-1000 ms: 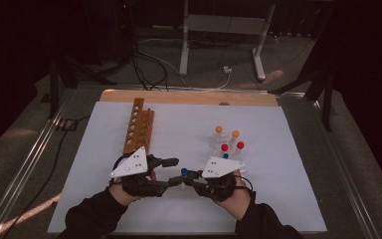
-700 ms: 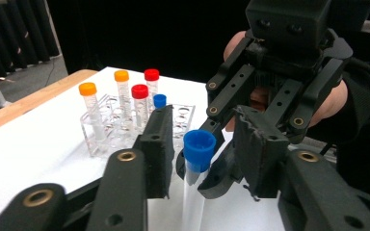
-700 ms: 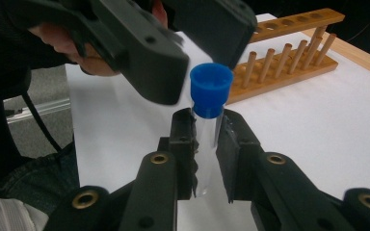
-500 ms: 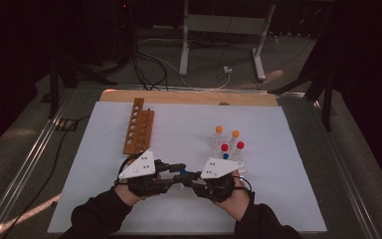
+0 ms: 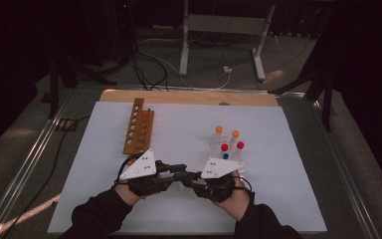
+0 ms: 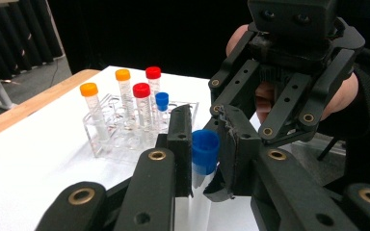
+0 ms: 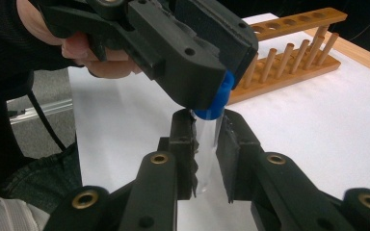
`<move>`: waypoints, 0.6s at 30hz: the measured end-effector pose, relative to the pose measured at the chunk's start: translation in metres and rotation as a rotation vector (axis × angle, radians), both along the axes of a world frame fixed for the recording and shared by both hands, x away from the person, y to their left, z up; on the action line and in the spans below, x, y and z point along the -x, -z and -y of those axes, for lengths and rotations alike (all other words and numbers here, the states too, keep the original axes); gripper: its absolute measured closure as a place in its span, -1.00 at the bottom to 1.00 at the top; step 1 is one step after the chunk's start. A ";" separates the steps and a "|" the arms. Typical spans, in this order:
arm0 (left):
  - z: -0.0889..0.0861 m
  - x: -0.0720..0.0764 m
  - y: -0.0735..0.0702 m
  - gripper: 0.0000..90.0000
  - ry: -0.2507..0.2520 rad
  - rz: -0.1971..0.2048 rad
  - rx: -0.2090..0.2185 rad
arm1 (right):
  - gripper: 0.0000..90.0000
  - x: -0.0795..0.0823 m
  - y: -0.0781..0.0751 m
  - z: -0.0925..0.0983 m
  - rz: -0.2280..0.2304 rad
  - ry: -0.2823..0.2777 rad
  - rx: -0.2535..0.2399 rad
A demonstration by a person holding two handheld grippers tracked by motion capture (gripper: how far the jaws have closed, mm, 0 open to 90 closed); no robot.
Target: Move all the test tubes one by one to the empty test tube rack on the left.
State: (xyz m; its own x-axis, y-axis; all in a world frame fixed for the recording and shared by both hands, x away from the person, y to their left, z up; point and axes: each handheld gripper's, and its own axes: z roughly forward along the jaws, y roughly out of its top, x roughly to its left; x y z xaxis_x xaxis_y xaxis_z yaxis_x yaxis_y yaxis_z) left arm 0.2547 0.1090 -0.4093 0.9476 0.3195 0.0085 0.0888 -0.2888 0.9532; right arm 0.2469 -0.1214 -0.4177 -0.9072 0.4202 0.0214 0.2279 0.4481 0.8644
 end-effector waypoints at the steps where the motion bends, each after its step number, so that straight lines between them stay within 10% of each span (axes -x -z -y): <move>1: 0.000 0.000 0.000 0.73 -0.004 0.004 -0.002 | 0.71 0.000 0.000 0.000 0.000 -0.001 0.000; 10: 0.001 0.001 -0.003 0.74 -0.010 0.023 -0.014 | 0.66 -0.001 -0.001 0.000 -0.002 0.005 -0.012; 18: -0.010 -0.002 -0.012 0.74 -0.042 0.045 -0.008 | -0.05 0.000 -0.005 0.007 0.027 0.047 -0.052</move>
